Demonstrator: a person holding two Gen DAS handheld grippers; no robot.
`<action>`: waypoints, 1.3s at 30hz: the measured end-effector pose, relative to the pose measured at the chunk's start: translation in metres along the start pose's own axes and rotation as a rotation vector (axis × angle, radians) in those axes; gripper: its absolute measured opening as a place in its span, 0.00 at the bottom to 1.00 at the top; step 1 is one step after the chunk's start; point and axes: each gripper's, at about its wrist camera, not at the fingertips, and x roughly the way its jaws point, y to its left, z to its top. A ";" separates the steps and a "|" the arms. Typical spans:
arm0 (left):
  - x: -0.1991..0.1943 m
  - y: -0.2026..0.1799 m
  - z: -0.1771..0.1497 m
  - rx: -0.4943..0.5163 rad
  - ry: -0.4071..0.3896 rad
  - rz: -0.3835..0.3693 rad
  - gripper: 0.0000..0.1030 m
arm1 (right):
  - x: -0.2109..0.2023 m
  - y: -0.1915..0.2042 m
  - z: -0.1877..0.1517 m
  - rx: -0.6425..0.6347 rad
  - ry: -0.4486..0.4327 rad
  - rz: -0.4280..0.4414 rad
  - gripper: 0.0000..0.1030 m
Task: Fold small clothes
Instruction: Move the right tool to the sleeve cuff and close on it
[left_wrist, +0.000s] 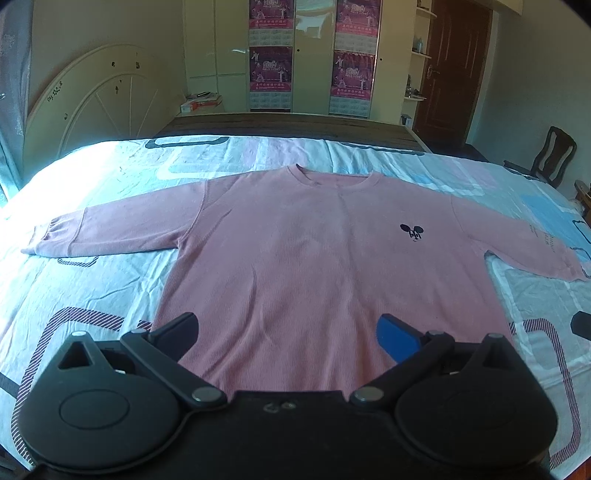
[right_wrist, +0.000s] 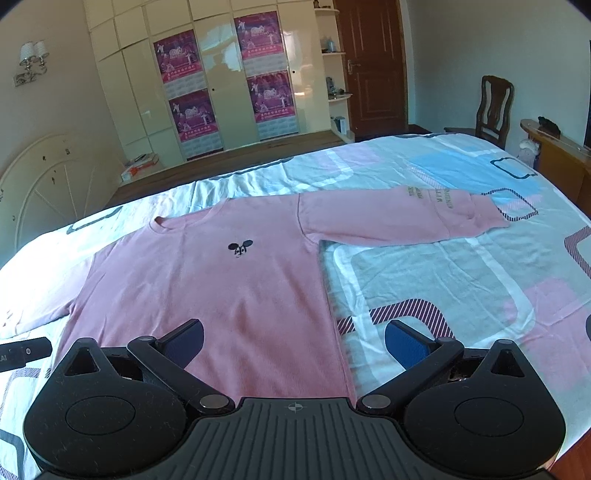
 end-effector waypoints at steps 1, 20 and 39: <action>0.004 -0.002 0.003 -0.001 0.000 0.002 1.00 | 0.005 -0.003 0.004 0.003 0.002 -0.002 1.00; 0.077 -0.038 0.041 -0.030 0.048 0.041 1.00 | 0.084 -0.091 0.052 0.092 0.039 -0.054 1.00; 0.153 -0.074 0.068 -0.010 0.102 0.039 0.98 | 0.171 -0.235 0.087 0.297 0.005 -0.235 0.89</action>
